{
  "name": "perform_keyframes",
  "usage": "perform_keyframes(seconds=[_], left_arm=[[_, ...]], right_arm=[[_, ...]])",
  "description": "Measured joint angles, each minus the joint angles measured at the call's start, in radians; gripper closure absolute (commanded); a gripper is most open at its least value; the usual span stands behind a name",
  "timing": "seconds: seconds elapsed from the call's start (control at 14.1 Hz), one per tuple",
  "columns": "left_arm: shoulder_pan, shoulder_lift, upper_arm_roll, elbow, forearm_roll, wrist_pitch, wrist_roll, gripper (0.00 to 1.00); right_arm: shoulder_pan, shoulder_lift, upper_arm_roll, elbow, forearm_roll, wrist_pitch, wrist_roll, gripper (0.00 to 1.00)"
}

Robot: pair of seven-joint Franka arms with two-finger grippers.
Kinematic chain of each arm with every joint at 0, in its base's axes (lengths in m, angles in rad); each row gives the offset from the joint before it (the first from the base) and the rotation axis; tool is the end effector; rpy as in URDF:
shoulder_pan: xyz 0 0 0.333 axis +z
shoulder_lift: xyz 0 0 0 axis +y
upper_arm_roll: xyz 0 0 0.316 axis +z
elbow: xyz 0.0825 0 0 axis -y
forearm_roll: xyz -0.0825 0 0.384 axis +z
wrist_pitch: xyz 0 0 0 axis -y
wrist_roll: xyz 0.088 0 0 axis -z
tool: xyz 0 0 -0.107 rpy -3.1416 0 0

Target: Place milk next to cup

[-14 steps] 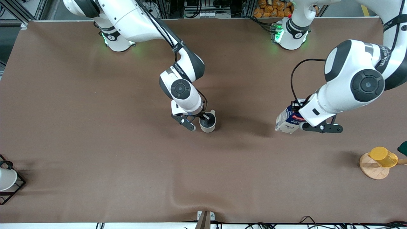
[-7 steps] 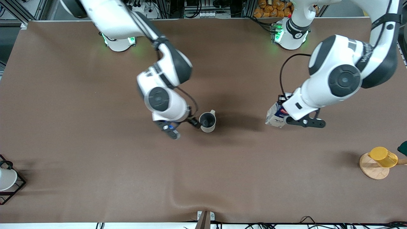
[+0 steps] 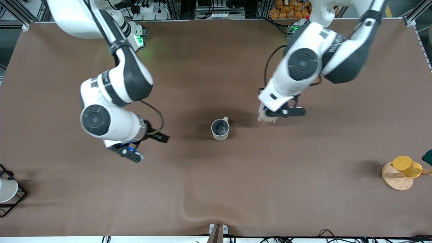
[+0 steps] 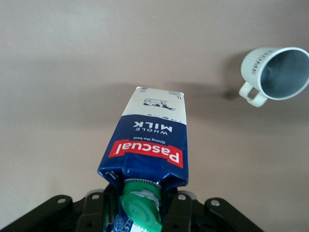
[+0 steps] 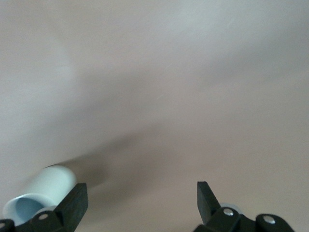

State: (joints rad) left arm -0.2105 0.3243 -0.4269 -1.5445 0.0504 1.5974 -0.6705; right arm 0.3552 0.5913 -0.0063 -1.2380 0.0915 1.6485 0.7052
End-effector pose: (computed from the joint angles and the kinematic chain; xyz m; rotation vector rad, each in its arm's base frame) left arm 0.5209 -0.3425 0.4611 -3.0382 -0.0443 0.3718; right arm 0.6585 0.2503 0.4103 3.0568 -0.5735 -0.3117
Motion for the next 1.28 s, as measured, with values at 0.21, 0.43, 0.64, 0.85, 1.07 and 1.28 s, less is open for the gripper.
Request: perform_keyframes(seconds=[0.21, 0.43, 0.64, 0.85, 1.07, 1.28], left_arm=[[-0.071, 0.029, -0.001, 0.02, 0.0, 0.001, -0.117, 0.82], [-0.118, 0.075, -0.001, 0.055, 0.0, 0.005, -0.144, 0.82], [-0.16, 0.137, 0.0, 0.107, 0.0, 0.012, -0.15, 0.8], [-0.185, 0.183, 0.002, 0.138, 0.0, 0.037, -0.151, 0.82], [-0.193, 0.21, 0.003, 0.147, 0.0, 0.072, -0.151, 0.83], [-0.194, 0.238, 0.004, 0.155, 0.0, 0.12, -0.151, 0.83]], right_arm=[[-0.061, -0.021, -0.004, -0.048, -0.042, 0.001, -0.176, 0.0], [-0.159, -0.031, -0.006, -0.065, -0.044, 0.002, -0.381, 0.0], [-0.234, -0.041, -0.006, -0.067, -0.045, 0.002, -0.528, 0.0], [-0.323, -0.048, -0.007, -0.068, -0.046, 0.003, -0.692, 0.0], [-0.383, -0.103, -0.007, -0.075, -0.046, -0.019, -0.745, 0.0], [-0.402, -0.218, -0.007, -0.174, -0.046, -0.016, -0.753, 0.0]])
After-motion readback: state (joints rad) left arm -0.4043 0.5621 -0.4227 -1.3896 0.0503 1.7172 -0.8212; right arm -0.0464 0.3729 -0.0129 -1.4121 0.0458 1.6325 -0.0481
